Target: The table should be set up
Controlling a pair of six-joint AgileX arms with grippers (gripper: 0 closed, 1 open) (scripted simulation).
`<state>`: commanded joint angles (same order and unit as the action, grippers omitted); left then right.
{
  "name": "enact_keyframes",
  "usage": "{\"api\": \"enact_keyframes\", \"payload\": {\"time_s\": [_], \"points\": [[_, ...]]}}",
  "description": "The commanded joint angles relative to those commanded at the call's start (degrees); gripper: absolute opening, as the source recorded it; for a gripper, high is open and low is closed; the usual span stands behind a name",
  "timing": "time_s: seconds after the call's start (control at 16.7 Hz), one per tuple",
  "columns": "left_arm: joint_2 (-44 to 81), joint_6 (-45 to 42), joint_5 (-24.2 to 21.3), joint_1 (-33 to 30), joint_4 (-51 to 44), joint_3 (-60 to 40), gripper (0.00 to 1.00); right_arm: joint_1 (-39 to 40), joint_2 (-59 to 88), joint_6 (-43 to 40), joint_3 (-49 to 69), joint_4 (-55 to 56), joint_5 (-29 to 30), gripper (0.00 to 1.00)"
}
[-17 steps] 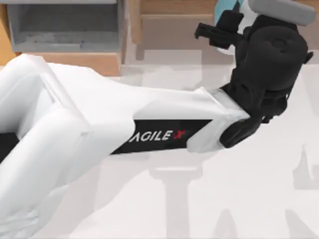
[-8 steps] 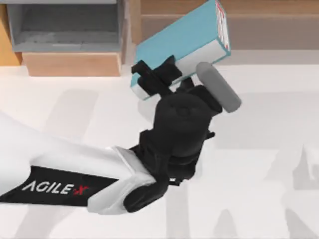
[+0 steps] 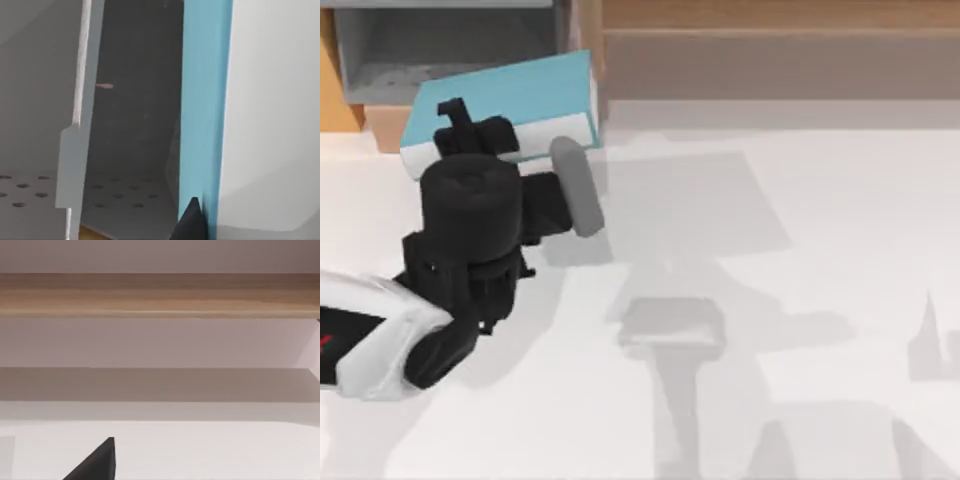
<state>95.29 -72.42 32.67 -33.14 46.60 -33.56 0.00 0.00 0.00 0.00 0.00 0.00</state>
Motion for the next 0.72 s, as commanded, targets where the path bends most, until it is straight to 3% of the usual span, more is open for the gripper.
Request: {"api": "enact_keyframes", "payload": {"time_s": [0.42, 0.54, 0.72], "points": [[3.4, -12.9, -18.6, 17.7, -2.9, -6.3, 0.0, 0.0, 0.0, 0.0, 0.0, 0.0, 0.0, 1.0], [5.1, -14.8, -21.9, 19.6, -3.5, -8.2, 0.0, 0.0, 0.0, 0.0, 0.0, 0.0, 0.0, 1.0], [5.8, -15.3, -23.1, 20.1, -3.7, -8.8, 0.0, 0.0, 0.0, 0.0, 0.0, 0.0, 0.0, 1.0]]}}
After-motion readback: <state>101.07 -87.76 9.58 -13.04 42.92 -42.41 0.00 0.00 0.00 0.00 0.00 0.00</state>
